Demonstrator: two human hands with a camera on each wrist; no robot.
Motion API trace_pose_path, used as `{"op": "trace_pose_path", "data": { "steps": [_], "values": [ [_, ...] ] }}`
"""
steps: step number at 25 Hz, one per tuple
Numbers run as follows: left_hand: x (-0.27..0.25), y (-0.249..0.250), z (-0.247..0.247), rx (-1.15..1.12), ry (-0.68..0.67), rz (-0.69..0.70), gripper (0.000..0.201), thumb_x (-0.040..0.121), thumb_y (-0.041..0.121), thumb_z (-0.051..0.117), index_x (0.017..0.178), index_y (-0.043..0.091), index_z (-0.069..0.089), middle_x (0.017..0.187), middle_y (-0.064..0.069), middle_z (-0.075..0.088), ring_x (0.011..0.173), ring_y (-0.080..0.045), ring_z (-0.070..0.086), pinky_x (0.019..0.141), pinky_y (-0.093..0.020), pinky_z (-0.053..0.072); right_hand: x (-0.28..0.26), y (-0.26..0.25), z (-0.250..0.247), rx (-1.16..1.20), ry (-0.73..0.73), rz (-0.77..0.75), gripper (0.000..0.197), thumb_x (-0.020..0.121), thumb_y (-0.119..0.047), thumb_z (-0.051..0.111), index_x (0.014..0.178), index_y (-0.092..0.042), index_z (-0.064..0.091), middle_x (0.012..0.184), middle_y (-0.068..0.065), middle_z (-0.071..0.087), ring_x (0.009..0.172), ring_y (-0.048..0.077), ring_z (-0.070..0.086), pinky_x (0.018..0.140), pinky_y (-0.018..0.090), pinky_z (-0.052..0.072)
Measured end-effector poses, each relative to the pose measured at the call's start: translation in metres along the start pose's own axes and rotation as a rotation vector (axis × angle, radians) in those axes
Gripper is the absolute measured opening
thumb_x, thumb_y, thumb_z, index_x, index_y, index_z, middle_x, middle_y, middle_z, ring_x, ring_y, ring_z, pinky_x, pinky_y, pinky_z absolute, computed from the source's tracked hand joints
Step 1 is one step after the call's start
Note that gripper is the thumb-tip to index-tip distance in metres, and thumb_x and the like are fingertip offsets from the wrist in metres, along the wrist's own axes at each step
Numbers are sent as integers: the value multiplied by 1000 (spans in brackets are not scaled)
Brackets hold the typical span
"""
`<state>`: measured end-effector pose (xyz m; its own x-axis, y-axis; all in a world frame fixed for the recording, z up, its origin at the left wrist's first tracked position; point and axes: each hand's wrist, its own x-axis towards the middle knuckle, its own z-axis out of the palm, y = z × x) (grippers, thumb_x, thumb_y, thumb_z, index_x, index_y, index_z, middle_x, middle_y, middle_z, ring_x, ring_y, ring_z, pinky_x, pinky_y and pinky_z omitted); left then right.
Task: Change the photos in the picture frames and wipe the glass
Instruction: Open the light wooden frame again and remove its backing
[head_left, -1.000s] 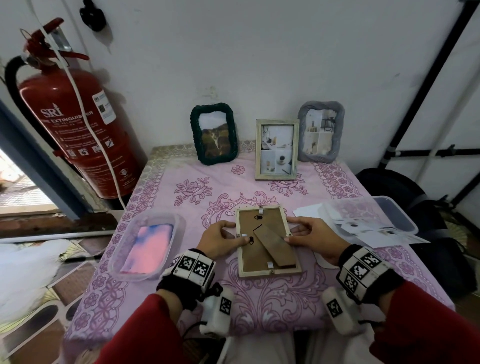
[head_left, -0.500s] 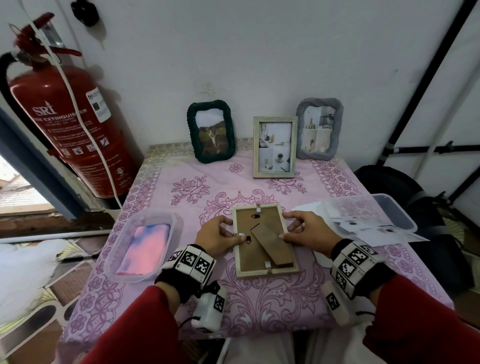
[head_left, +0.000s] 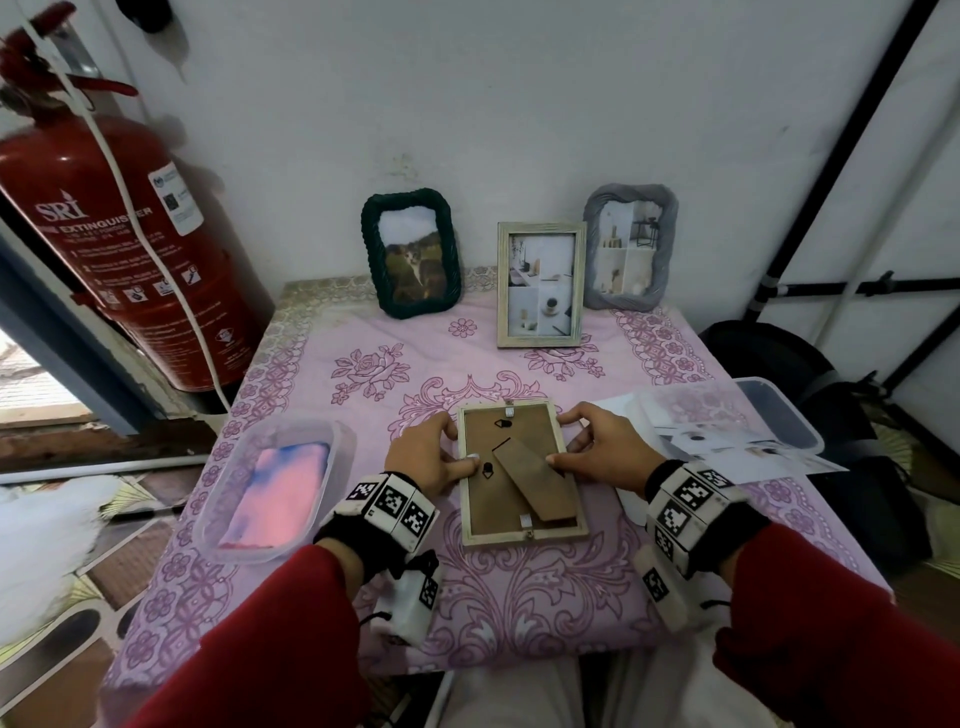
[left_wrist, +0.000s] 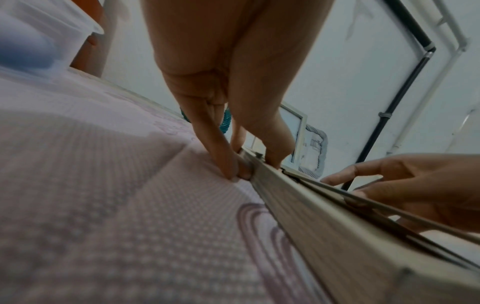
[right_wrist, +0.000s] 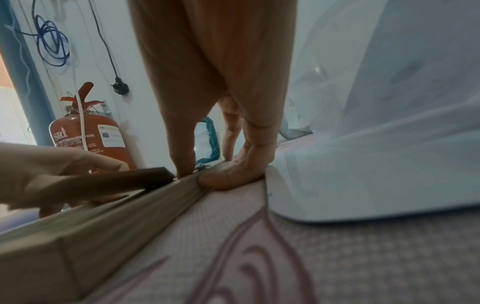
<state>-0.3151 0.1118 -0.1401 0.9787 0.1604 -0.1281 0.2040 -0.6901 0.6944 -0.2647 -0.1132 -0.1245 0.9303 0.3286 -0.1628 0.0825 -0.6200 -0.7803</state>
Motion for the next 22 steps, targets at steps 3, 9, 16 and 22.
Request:
{"op": "trace_pose_path", "data": {
  "steps": [3, 9, 16, 22],
  "values": [
    [2, 2, 1, 75, 16, 26, 33, 76, 28, 73, 88, 16, 44, 72, -11, 71, 73, -27, 67, 77, -37, 51, 1, -3, 4, -45, 29, -20, 43, 78, -14, 73, 114, -4, 50, 73, 7, 60, 68, 16, 55, 58, 18, 42],
    [5, 4, 2, 130, 23, 19, 30, 78, 27, 69, 86, 19, 41, 76, -9, 68, 83, -30, 63, 78, -37, 46, 2, -7, 1, 139, 9, 85, 34, 80, -3, 68, 109, -4, 50, 68, 4, 51, 56, 12, 53, 53, 28, 55],
    [9, 3, 2, 142, -1, -29, 31, 82, 41, 62, 88, 19, 41, 82, -9, 69, 82, -29, 65, 80, -36, 50, 1, -8, 1, 190, 10, 97, 33, 81, -4, 66, 109, -5, 49, 67, 5, 52, 54, 11, 55, 47, 22, 55],
    [9, 3, 1, 99, -3, 16, 25, 86, 32, 60, 87, 15, 42, 79, -15, 70, 72, -31, 66, 74, -38, 52, 2, -10, 2, 173, 2, 90, 29, 83, -3, 63, 108, -5, 47, 69, 7, 53, 53, 14, 54, 50, 26, 54]
  ]
}}
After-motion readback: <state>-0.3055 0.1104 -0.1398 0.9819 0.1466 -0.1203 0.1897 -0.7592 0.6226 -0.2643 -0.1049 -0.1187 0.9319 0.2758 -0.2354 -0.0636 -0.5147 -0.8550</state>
